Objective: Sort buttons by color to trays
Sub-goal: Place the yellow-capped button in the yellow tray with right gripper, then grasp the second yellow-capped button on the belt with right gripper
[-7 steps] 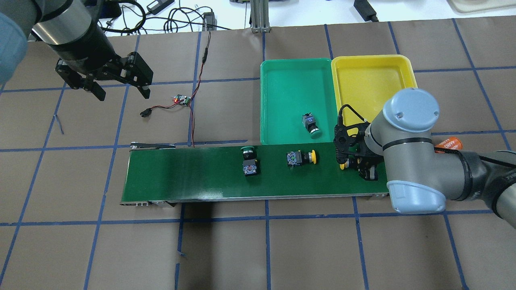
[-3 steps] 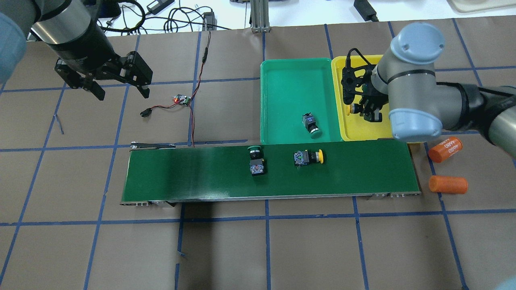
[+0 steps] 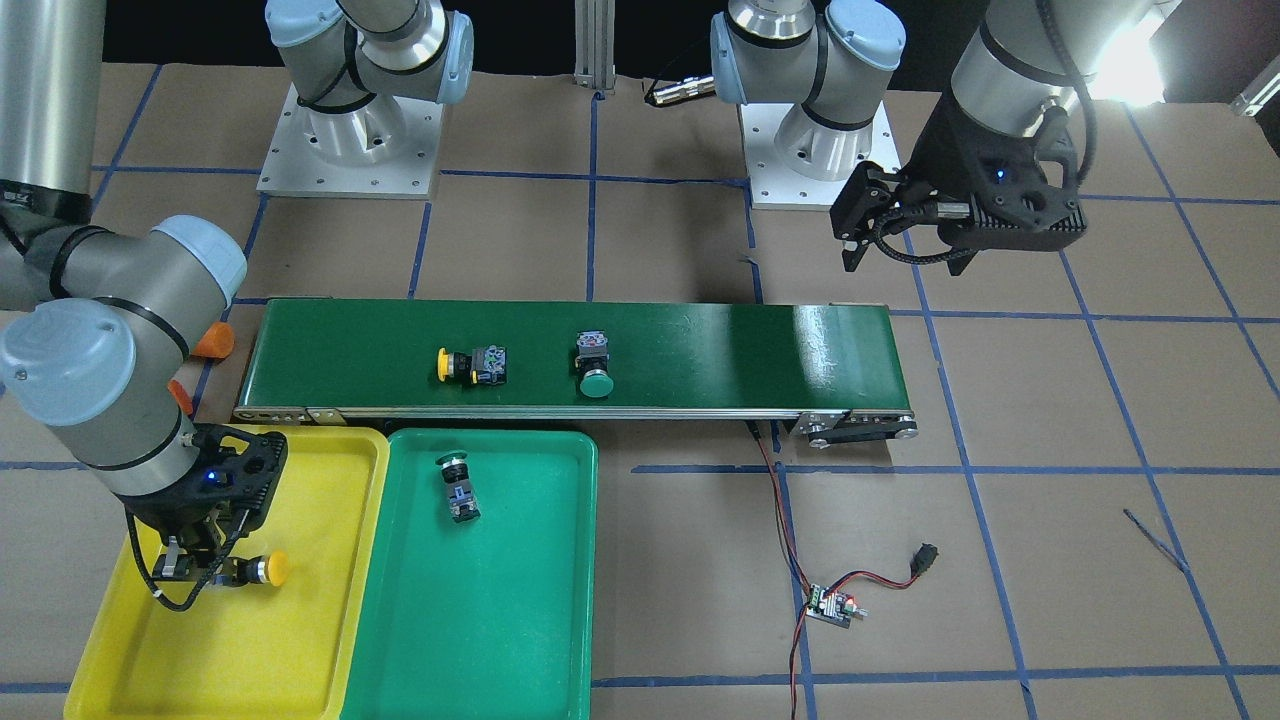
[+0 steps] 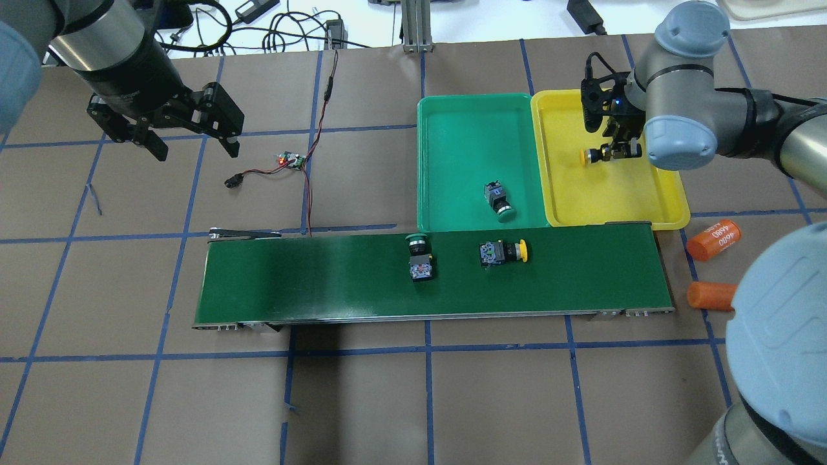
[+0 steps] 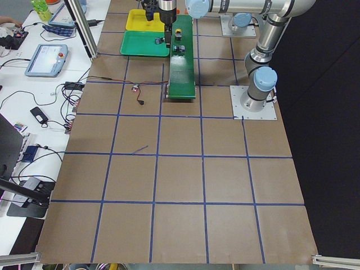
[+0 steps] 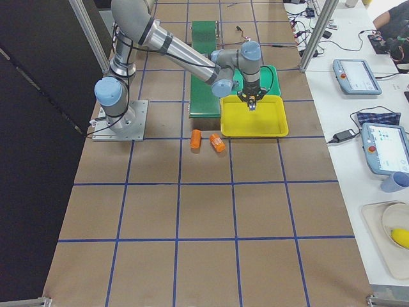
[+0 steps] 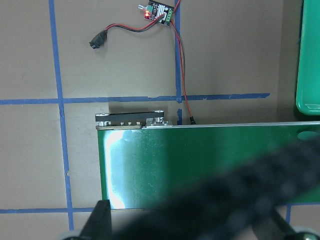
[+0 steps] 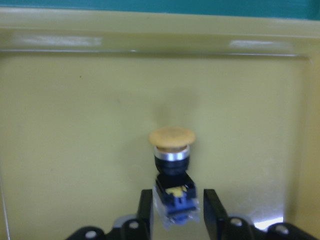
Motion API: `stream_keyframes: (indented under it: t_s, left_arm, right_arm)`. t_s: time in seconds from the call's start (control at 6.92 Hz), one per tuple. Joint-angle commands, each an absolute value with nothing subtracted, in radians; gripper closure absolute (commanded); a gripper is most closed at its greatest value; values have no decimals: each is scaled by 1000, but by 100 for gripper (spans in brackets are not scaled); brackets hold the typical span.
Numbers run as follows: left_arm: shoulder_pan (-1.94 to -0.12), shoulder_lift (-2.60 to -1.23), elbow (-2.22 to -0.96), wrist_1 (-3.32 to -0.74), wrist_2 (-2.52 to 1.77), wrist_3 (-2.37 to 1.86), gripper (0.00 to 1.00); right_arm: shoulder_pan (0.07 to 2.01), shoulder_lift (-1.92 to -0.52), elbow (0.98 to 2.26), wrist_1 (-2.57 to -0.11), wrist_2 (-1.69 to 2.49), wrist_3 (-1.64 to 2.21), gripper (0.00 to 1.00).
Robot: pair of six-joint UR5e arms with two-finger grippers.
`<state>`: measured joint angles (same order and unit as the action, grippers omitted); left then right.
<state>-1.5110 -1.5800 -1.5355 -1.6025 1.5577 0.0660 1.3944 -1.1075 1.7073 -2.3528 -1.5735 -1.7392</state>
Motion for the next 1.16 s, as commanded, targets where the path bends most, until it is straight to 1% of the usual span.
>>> stream_keyframes:
  t_s: [0.0, 0.14, 0.29, 0.58, 0.72, 0.87, 1.01]
  left_arm:
    - [-1511, -1580, -1536, -1601, 1557, 66, 0]
    - [-1511, -1580, -1536, -1601, 1559, 66, 0]
    - [-1511, -1578, -1536, -1603, 1559, 66, 0]
    - [-1511, -1578, -1534, -1601, 1560, 66, 0]
    - [-1511, -1580, -1534, -1601, 1559, 66, 0]
    - [-1511, -1578, -1534, -1600, 1557, 66, 0]
    - [-1511, -1580, -1534, -1600, 1557, 66, 0]
  right_arm:
    - [1390, -1126, 1721, -2309, -1575, -1743, 30]
    - [1396, -1191, 1756, -2248, -1575, -1733, 30]
    - [1428, -1278, 1831, -2235, -1578, -1732, 30]
    - [1498, -1495, 2068, -2249, -1608, -1700, 29]
    - [1521, -1593, 2165, -2267, -1605, -1630, 28]
    - [1544, -1635, 2204, -2282, -1605, -1582, 27]
    - [1571, -1631, 2207, -2286, -1605, -1585, 27]
